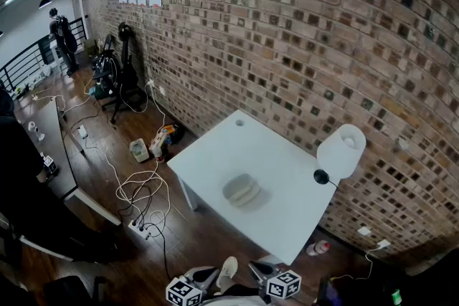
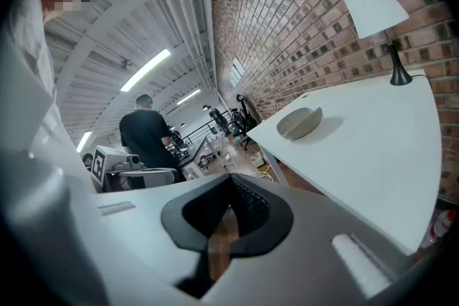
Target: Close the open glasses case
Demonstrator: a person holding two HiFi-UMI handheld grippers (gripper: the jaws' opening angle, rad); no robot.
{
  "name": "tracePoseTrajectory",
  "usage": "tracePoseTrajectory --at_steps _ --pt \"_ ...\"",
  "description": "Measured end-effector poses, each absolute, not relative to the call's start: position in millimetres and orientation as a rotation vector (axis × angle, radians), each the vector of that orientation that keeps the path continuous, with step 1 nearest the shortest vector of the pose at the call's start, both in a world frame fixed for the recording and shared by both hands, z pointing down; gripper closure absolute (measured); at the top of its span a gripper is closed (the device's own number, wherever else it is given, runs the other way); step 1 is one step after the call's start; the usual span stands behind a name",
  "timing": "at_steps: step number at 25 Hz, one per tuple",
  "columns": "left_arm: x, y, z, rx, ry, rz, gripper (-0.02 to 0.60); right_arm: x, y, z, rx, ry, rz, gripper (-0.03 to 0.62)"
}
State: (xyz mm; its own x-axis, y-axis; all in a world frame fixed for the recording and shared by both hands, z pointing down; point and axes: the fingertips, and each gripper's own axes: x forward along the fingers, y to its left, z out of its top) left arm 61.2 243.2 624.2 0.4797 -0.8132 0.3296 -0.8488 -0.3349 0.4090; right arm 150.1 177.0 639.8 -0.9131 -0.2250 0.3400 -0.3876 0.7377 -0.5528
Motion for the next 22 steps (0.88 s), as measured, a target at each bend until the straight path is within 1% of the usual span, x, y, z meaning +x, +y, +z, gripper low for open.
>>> tracePoseTrajectory --at_steps 12,22 --pt "10 134 619 2.248 -1.311 0.108 0.575 97 69 642 0.556 -2.662 0.964 0.586" --pt "-38 69 608 2.234 -1.387 0.113 0.575 70 -5 642 0.623 -2.631 0.993 0.586"
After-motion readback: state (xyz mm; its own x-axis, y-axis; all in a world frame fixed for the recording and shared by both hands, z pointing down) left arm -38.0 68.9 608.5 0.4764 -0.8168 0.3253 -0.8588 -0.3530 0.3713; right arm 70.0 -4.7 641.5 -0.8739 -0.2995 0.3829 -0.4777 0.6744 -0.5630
